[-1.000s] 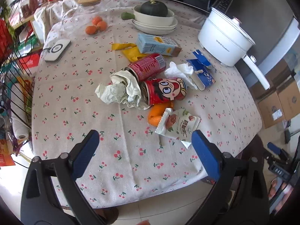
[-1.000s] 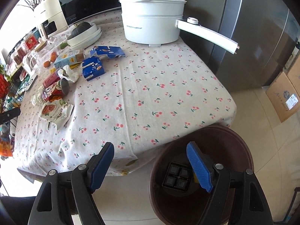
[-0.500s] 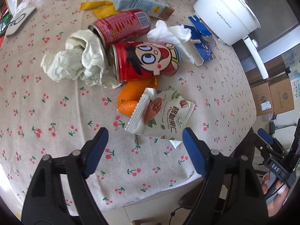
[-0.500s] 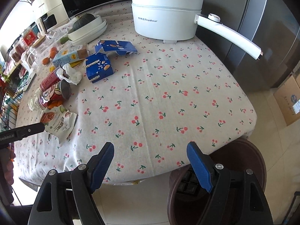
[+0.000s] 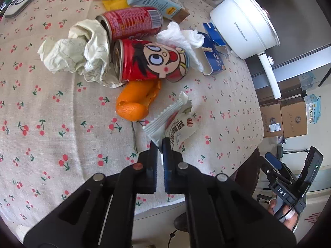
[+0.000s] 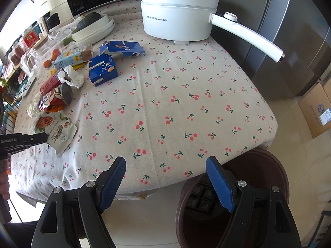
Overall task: Collect trash
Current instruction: 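Grasp the snack wrapper with the left gripper while the right gripper grasps the orange peel, then carry wrapper and orange peel over the bin and open both grippers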
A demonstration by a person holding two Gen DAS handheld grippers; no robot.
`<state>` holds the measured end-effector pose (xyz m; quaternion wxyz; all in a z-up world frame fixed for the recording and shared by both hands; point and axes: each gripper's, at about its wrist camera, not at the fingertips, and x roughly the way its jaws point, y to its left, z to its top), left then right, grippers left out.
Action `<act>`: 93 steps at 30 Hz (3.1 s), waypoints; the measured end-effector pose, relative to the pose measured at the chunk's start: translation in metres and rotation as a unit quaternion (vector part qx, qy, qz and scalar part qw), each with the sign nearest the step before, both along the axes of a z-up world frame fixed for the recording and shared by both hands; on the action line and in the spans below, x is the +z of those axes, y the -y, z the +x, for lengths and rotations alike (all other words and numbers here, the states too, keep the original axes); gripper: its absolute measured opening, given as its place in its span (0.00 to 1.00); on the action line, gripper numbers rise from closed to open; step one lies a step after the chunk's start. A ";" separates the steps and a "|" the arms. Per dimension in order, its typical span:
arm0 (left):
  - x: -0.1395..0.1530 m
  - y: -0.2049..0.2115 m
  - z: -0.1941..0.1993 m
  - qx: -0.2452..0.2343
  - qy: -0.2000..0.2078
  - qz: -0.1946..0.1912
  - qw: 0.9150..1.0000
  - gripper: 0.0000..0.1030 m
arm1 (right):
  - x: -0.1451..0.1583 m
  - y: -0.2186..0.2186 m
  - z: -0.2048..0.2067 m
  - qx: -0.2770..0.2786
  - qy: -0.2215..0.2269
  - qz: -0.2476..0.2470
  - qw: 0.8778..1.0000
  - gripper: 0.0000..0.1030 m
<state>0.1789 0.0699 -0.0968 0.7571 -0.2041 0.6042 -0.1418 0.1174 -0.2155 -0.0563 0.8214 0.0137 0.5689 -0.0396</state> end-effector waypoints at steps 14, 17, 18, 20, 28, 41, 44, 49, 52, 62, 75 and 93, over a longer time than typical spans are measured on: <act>0.066 -0.076 -0.029 0.067 0.117 0.056 0.989 0.03 | 0.005 -0.035 0.001 0.011 0.012 0.013 1.000 0.79; 0.070 -0.087 -0.031 0.072 0.133 0.096 0.984 0.03 | -0.003 -0.060 0.011 0.014 -0.001 0.043 0.999 0.79; 0.068 -0.090 -0.031 0.073 0.133 0.101 0.983 0.03 | -0.004 -0.070 0.014 0.018 -0.002 0.050 0.999 0.79; 0.062 -0.098 -0.030 0.078 0.124 0.093 0.985 0.03 | -0.006 -0.094 0.023 0.029 0.002 0.061 0.998 0.79; 0.054 -0.116 -0.036 0.086 0.107 0.084 0.987 0.03 | -0.040 -0.190 0.068 0.051 0.003 0.130 0.990 0.79; 0.055 -0.119 -0.040 0.077 0.108 0.077 0.988 0.03 | -0.069 -0.231 0.094 0.053 -0.007 0.103 0.993 0.24; 0.057 -0.113 -0.041 0.069 0.111 0.073 0.989 0.03 | -0.062 -0.218 0.083 0.062 -0.016 0.096 0.993 0.21; 0.057 -0.100 -0.043 0.054 0.109 0.064 0.991 0.03 | -0.045 -0.185 0.059 0.067 -0.024 0.096 0.993 0.20; 0.057 -0.090 -0.044 0.044 0.108 0.061 0.991 0.03 | -0.033 -0.160 0.043 0.064 -0.019 0.093 0.993 0.20; 0.060 -0.038 -0.048 -0.006 0.109 0.046 0.993 0.03 | 0.006 -0.056 -0.003 0.023 0.004 0.078 0.997 0.20; 0.052 0.061 -0.046 -0.093 0.089 0.025 0.991 0.03 | 0.032 0.023 -0.045 -0.001 0.028 0.102 0.994 0.20; 0.039 0.221 -0.092 -0.255 0.086 -0.007 0.963 0.03 | 0.013 0.151 -0.142 -0.109 0.017 0.092 0.990 0.21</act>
